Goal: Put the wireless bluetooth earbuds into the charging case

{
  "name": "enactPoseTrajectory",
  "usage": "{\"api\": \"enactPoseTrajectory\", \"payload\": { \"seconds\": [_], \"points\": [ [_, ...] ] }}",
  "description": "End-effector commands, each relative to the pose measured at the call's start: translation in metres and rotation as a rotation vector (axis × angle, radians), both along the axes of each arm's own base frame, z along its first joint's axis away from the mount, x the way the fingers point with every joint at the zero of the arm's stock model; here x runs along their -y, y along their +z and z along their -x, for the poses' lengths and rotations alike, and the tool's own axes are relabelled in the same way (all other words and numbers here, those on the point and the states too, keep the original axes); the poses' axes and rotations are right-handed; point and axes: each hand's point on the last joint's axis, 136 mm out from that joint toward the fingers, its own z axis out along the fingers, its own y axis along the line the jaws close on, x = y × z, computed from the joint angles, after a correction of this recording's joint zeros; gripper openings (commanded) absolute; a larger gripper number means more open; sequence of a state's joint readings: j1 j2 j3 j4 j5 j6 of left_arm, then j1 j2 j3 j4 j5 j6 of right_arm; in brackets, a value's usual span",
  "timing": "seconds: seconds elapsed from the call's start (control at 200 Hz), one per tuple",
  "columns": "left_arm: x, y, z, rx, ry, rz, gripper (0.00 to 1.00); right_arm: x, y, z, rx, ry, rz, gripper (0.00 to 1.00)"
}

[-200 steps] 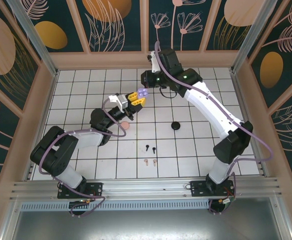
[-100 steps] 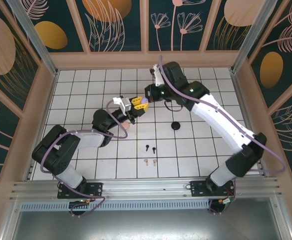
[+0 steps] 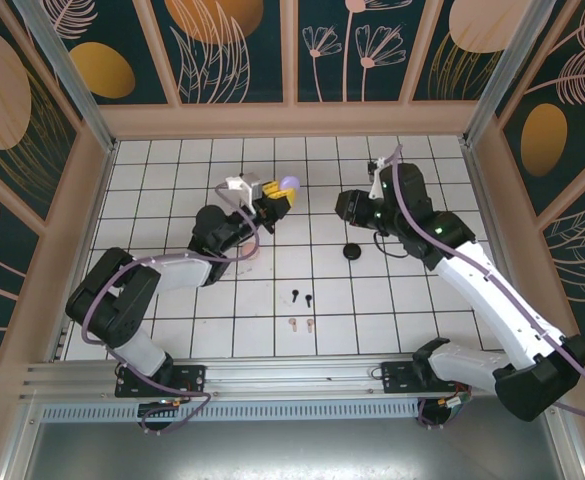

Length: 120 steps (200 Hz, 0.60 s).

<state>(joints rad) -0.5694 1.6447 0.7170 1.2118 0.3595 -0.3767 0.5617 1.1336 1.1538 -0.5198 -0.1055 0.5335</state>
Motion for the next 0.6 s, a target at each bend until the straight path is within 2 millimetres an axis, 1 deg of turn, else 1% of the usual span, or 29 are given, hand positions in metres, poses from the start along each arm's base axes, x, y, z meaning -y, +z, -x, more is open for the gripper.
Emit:
{"api": "enactPoseTrajectory", "payload": {
  "seconds": [0.0, 0.015, 0.02, 0.035, 0.09, 0.105, 0.12, 0.19, 0.2, 0.215, 0.31, 0.335, 0.48, 0.596],
  "points": [
    [0.004, -0.048, -0.041, -0.368, 0.098, -0.011, 0.00, 0.009, -0.024, -0.008, -0.010, -0.057, 0.027, 0.44],
    [0.005, -0.049, -0.044, -0.390, 0.100, -0.016, 0.00, 0.009, -0.026, -0.009, -0.009, -0.060, 0.030, 0.44],
    [0.007, -0.056, -0.045, -0.408, 0.101, -0.026, 0.00, 0.009, -0.027, -0.009, -0.009, -0.058, 0.031, 0.44],
    [0.009, -0.066, -0.049, -0.444, 0.103, -0.040, 0.00, 0.009, -0.029, -0.009, -0.010, -0.060, 0.035, 0.45],
    [0.017, -0.084, -0.056, -0.543, 0.096, -0.064, 0.00, 0.008, -0.036, -0.011, -0.010, -0.058, 0.040, 0.47],
    [0.018, -0.094, -0.056, -0.578, 0.093, -0.076, 0.00, 0.008, -0.038, -0.012, -0.010, -0.058, 0.040, 0.48],
    [0.022, -0.091, -0.060, -0.584, 0.087, -0.072, 0.00, 0.008, -0.040, -0.013, -0.012, -0.059, 0.043, 0.48],
    [0.033, -0.103, -0.065, -0.656, 0.056, -0.072, 0.00, 0.006, -0.047, -0.017, -0.009, -0.062, 0.048, 0.52],
    [0.034, -0.105, -0.066, -0.666, 0.054, -0.070, 0.00, 0.012, -0.048, -0.022, -0.010, -0.083, 0.048, 0.52],
    [0.035, -0.108, -0.067, -0.680, 0.053, -0.066, 0.00, 0.015, -0.049, -0.024, -0.009, -0.092, 0.050, 0.53],
    [0.043, -0.120, -0.075, -0.751, 0.046, -0.044, 0.00, 0.016, -0.056, -0.032, -0.017, -0.108, 0.057, 0.54],
    [0.044, -0.123, -0.077, -0.769, 0.049, -0.041, 0.00, 0.016, -0.058, -0.034, -0.019, -0.110, 0.058, 0.56],
    [0.042, -0.148, -0.092, -0.896, 0.135, -0.017, 0.00, 0.013, -0.064, -0.042, -0.034, -0.109, 0.052, 0.58],
    [0.042, -0.168, -0.099, -0.986, 0.186, -0.013, 0.00, 0.011, -0.063, -0.046, -0.031, -0.104, 0.044, 0.58]
  ]
}}
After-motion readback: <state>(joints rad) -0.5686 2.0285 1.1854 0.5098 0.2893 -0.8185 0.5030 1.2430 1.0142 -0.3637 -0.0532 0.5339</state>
